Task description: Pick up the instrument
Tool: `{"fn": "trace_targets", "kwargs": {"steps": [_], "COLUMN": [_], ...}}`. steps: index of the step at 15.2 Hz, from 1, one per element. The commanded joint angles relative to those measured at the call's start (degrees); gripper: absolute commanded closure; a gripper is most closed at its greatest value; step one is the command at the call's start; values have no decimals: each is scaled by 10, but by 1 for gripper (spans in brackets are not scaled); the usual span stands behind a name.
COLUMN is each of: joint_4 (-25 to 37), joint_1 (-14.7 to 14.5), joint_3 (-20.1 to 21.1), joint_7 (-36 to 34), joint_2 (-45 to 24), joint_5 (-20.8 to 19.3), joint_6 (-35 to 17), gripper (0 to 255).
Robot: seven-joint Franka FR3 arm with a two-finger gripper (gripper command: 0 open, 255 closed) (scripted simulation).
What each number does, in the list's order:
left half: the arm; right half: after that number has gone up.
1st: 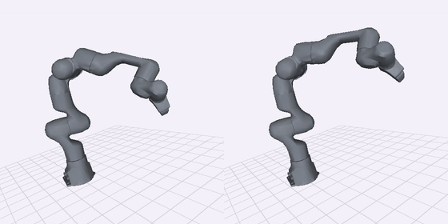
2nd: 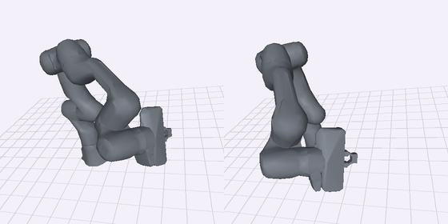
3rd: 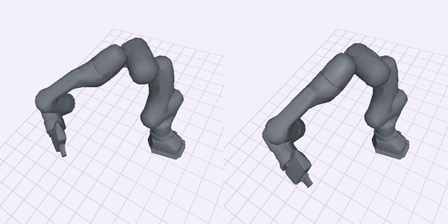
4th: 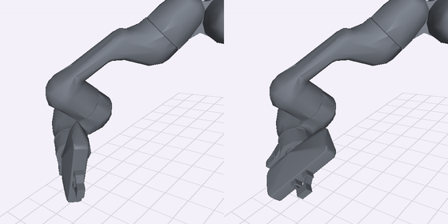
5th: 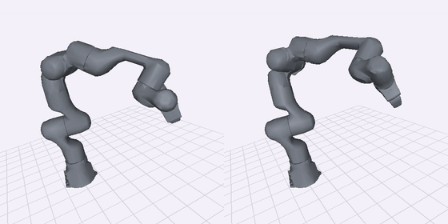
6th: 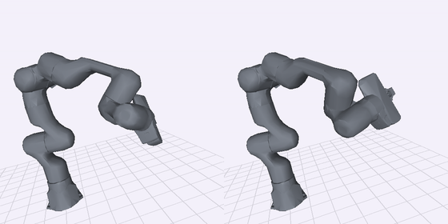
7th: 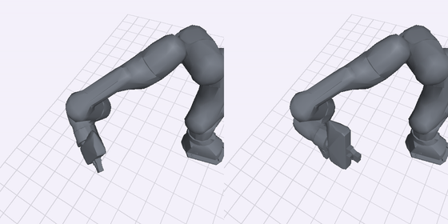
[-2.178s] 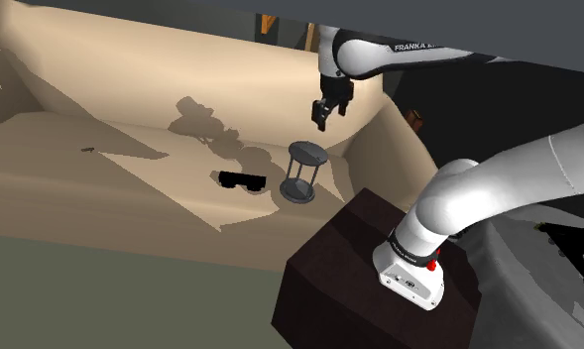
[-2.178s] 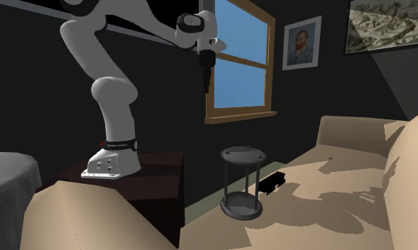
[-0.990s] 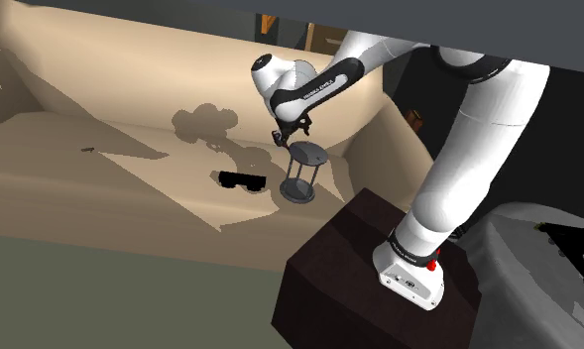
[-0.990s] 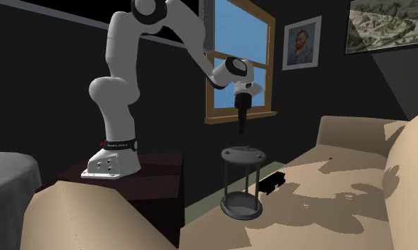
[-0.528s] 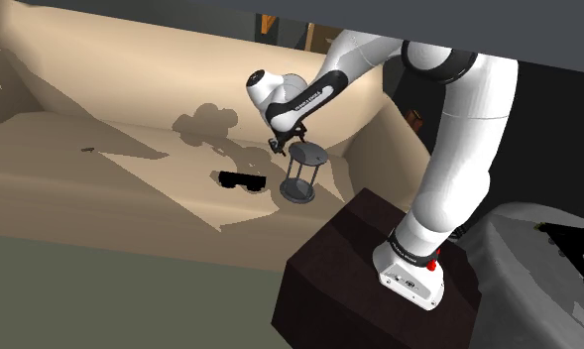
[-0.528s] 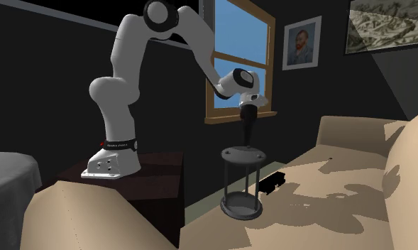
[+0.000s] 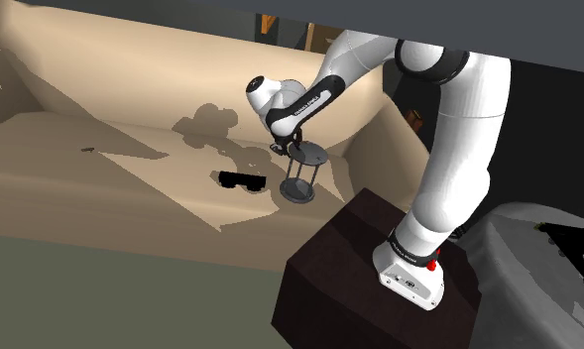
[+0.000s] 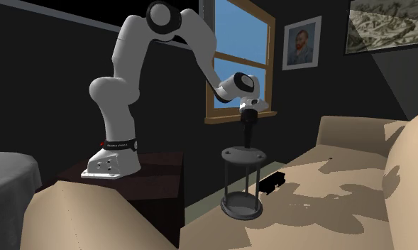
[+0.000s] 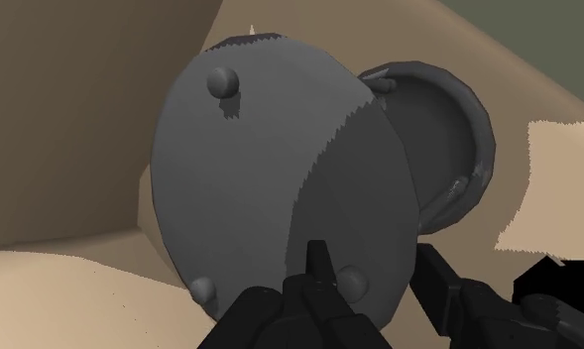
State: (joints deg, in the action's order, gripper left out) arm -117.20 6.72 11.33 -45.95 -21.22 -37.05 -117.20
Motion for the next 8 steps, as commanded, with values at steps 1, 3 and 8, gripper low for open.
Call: {"fn": "trace_targets", "kwargs": {"steps": [1, 3, 8], "joint_4": [0, 0, -2], "joint_1": [0, 0, 1], "joint_3": [0, 0, 2], "joint_7": [0, 0, 7], "joint_2": [0, -1, 12], "joint_5": [0, 0, 5], "joint_6": [0, 0, 8], "gripper": [255, 255, 255]}}
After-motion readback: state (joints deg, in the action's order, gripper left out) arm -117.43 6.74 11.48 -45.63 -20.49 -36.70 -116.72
